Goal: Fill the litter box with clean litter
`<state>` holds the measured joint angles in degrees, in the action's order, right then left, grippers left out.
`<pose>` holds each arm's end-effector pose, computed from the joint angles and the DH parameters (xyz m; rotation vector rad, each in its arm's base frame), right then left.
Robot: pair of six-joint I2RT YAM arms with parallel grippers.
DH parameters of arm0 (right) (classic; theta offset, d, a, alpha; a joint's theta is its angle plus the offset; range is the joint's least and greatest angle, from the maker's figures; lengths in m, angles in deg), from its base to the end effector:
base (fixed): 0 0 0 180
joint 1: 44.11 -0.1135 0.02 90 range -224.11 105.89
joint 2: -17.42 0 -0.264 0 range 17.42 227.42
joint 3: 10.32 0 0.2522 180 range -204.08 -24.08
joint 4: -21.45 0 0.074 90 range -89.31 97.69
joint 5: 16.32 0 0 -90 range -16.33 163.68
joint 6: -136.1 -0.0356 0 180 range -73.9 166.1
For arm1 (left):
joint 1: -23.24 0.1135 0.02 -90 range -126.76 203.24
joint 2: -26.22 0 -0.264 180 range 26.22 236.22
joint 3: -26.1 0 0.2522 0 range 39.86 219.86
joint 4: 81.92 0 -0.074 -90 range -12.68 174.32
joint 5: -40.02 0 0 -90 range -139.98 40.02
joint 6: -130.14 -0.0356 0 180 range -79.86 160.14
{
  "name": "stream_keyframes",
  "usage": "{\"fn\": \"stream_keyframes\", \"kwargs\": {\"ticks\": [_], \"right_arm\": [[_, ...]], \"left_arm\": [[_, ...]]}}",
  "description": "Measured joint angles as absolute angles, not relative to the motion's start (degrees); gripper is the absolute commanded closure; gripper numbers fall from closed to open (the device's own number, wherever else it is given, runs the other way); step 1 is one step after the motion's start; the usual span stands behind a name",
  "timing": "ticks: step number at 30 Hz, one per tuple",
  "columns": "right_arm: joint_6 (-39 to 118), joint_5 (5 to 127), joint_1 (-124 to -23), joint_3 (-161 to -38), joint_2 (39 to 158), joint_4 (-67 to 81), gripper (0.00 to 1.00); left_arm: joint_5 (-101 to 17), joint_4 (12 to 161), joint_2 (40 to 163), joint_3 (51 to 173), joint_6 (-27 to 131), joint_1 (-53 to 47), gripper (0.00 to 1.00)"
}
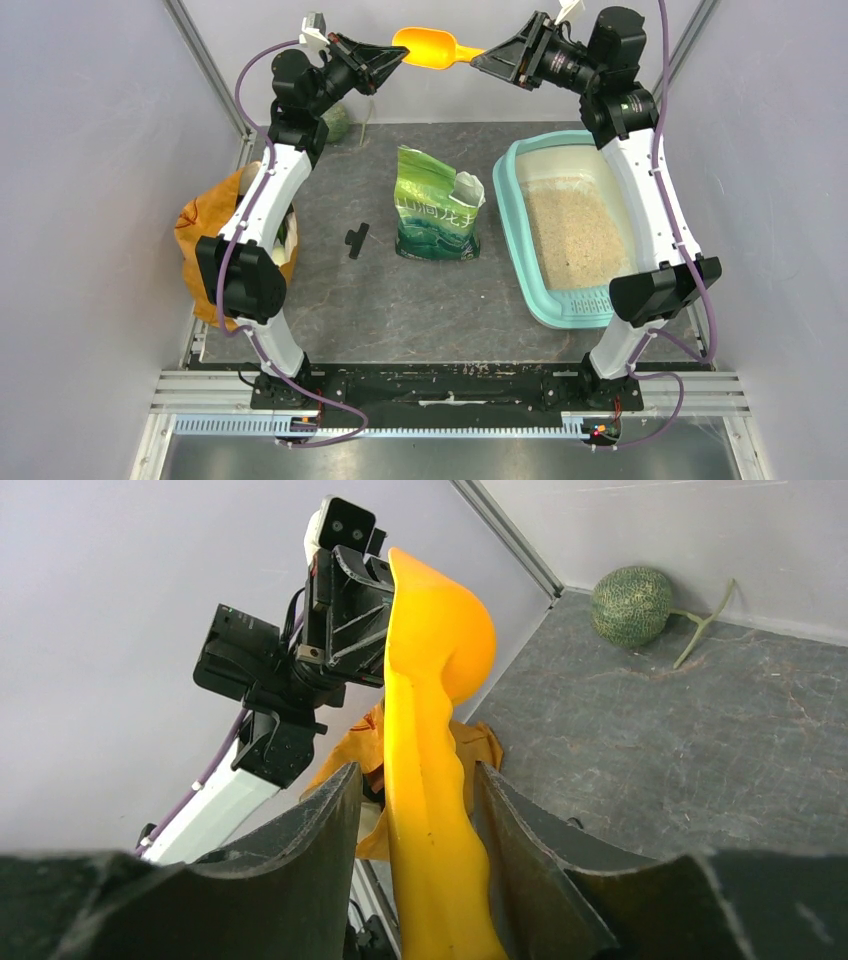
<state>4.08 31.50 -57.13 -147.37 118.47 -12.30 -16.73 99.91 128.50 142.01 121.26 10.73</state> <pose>0.3599 0.1078 0.5248 -0.2175 1.6849 1.2971 0.4070 -0.1103 0.4586 -0.3523 1.5404 -1.7101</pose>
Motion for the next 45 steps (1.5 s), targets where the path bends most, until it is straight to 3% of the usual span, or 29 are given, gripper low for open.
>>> {"fn": "stream_keyframes", "kwargs": {"ticks": [20, 27, 30, 33, 35, 40, 42, 44, 45], "right_arm": [[3.23, 30.37, -57.15, -145.69, 117.21, -12.45, 0.52], [2.97, 29.91, -57.13, -145.25, 116.68, -12.45, 0.61], [2.94, 29.71, -57.09, -145.2, 116.48, -12.47, 0.57], [2.77, 29.51, -57.09, -144.61, 116.07, -12.45, 0.45], [2.55, 29.45, -57.09, -144.29, 115.78, -12.47, 0.46], [2.62, 29.34, -57.13, -143.63, 115.19, -12.43, 0.6], [2.64, 29.38, -57.09, -143.5, 115.15, -12.45, 0.72], [2.83, 29.29, -57.04, -143.41, 115.15, -12.25, 0.9], [3.03, 29.27, -57.02, -143.37, 115.08, -12.03, 1.0]], "left_arm": [[-14.98, 102.03, 126.99, 138.77, 121.24, 10.46, 0.98], [-15.04, 102.03, 126.75, 138.6, 121.21, 10.03, 0.98], [-15.06, 102.05, 126.33, 138.14, 121.21, 9.94, 0.98], [-15.02, 102.05, 126.14, 138.03, 121.21, 9.92, 0.98], [-14.95, 102.05, 126.12, 138.03, 121.17, 9.87, 0.98], [-14.78, 102.05, 126.12, 137.92, 121.08, 9.74, 0.98], [-14.67, 102.05, 126.07, 137.92, 121.06, 9.72, 0.98], [-14.47, 101.99, 126.01, 137.9, 121.08, 9.74, 0.98], [-14.39, 101.94, 126.01, 137.9, 121.15, 9.76, 0.92]]}}
